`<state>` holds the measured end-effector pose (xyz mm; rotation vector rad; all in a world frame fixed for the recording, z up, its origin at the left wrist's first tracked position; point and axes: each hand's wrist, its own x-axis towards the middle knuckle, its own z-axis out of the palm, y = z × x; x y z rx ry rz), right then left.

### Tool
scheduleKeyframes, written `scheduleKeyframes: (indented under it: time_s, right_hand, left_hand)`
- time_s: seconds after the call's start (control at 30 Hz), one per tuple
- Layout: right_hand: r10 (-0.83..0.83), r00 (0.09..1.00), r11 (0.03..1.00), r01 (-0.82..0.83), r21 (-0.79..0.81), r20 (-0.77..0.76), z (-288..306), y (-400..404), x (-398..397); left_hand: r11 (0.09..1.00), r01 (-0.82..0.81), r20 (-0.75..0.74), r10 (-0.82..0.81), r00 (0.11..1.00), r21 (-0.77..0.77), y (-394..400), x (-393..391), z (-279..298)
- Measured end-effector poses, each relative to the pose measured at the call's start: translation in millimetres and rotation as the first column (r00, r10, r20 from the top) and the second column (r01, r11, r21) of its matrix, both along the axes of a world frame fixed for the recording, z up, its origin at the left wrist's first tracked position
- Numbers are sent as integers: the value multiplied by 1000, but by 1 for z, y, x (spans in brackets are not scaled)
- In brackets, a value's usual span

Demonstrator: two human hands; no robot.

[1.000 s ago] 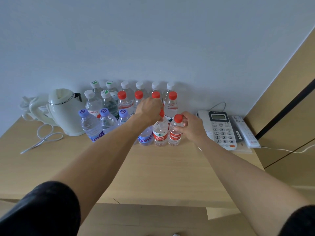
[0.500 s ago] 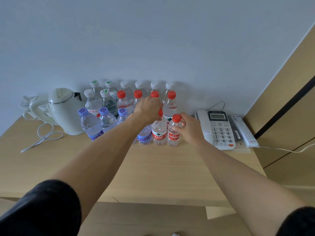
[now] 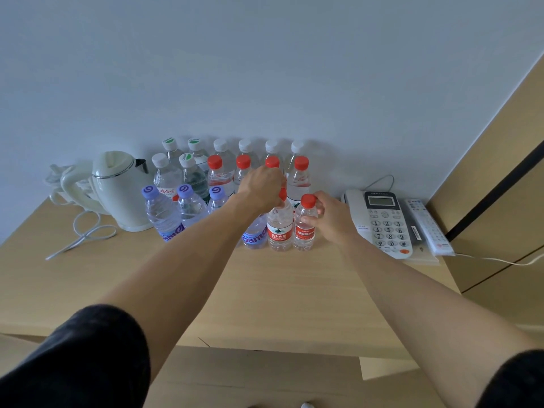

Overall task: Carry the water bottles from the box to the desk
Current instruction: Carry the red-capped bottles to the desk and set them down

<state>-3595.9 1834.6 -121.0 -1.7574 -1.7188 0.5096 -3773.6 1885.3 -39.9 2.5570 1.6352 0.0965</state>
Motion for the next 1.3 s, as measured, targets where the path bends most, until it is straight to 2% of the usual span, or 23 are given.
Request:
scheduleKeyframes:
  time_s: [0.77,1.1,1.2,1.3]
  right_hand:
    - [-14,1000,1000,14,-28,-5,4,-2,-4]
    - [-53,998,996,50,-70,-38,11,-8,-10]
    - [-84,995,994,81,-69,-51,15,-8,-13]
    - [-97,994,993,94,-68,-44,19,-6,-17]
  left_hand:
    - [999,-47,63,47,997,-2,-2,-4,-5]
    - [997,-14,56,10,998,73,-4,-13,-10]
    - [993,15,86,-25,996,114,-1,-30,-3]
    - [988,24,41,-31,999,150,4,-57,9]
